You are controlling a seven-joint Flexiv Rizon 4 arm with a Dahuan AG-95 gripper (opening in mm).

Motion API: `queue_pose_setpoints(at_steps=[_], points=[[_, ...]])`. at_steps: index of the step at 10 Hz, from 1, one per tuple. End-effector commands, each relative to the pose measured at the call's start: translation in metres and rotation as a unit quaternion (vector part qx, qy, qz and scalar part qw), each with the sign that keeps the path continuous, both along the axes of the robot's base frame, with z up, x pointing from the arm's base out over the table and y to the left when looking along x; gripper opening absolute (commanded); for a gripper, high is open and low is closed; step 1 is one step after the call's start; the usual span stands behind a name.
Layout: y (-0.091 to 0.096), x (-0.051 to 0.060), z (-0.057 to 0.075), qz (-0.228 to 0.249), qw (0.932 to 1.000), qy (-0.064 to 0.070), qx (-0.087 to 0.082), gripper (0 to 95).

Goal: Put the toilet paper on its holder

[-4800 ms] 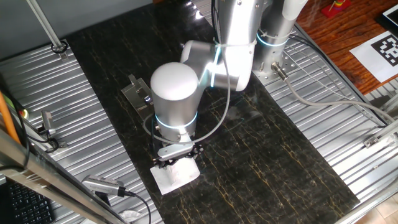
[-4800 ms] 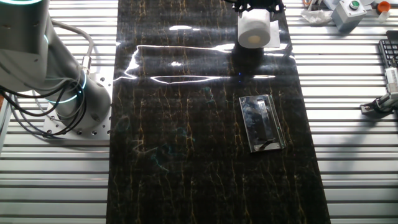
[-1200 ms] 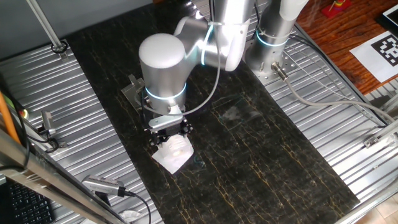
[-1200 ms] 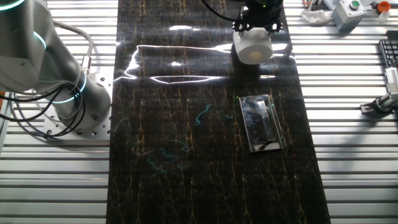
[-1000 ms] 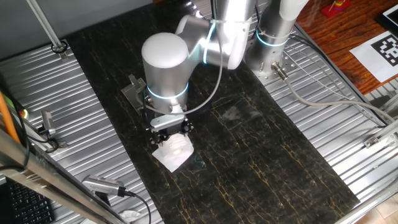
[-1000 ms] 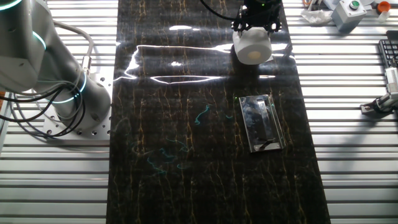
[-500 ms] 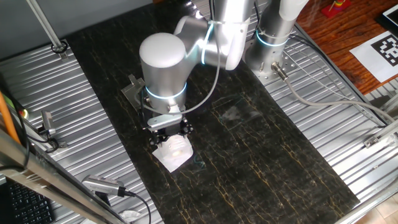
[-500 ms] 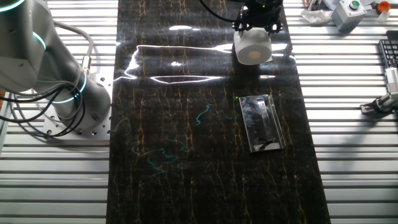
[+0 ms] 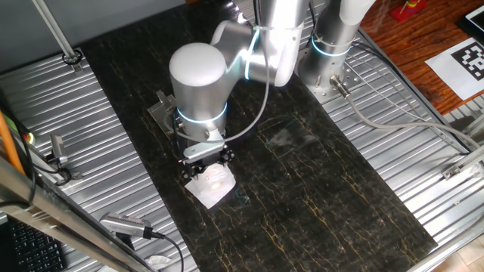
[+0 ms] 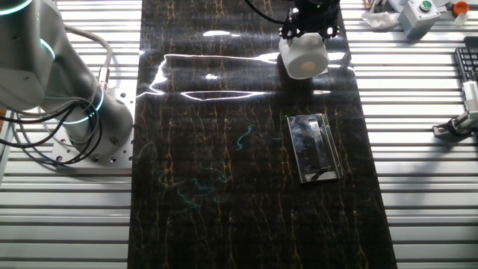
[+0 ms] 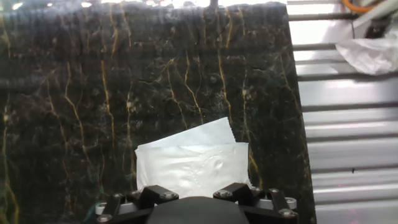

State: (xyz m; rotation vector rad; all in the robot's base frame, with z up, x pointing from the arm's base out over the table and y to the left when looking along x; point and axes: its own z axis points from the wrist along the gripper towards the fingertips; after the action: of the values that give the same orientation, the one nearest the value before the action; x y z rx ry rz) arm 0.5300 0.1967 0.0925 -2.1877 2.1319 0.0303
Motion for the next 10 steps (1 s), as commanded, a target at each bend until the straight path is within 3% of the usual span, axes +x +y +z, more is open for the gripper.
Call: queue_pose_setpoints(at_steps=[1, 10], points=[[0.0002, -0.0016, 0.0019, 0.006, 0.9999, 0.005, 0.007, 0.0], [-0.0022, -0.0014, 0.0019, 0.017, 0.9997, 0.003, 0.018, 0.0]])
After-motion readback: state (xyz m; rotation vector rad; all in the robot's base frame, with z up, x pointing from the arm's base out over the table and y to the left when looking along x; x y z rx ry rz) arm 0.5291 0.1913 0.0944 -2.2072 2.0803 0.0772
